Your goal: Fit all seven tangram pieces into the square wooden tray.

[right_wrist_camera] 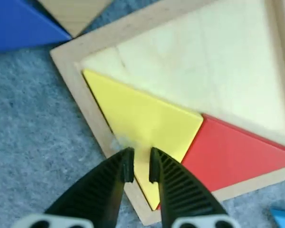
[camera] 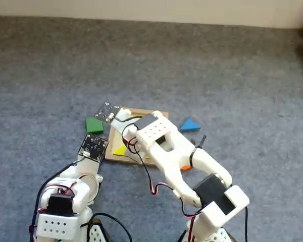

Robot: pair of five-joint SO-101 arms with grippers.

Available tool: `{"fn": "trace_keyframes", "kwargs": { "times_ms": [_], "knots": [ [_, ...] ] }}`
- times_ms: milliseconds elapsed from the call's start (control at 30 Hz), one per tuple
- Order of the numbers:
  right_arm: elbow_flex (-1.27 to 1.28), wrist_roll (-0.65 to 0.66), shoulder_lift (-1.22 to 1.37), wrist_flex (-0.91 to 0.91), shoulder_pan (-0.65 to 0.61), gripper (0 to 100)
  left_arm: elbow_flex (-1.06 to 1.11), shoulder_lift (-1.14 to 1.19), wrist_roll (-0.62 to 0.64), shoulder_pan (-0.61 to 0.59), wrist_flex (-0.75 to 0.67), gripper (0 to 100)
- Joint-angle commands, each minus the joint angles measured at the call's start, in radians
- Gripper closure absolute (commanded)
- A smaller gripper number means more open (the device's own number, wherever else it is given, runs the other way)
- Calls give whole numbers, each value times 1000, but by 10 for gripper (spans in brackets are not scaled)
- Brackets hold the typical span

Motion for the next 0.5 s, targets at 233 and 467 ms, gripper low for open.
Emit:
{"fn": "trace_keyframes", "kwargs": {
  "times_ms": [233,467],
  "knots": [
    [5,-6,-260,137,53,932,19,-38,-3,-1,6,993],
    [5,-6,-467,153,222,932,19,-38,-3,-1,6,993]
  ]
}}
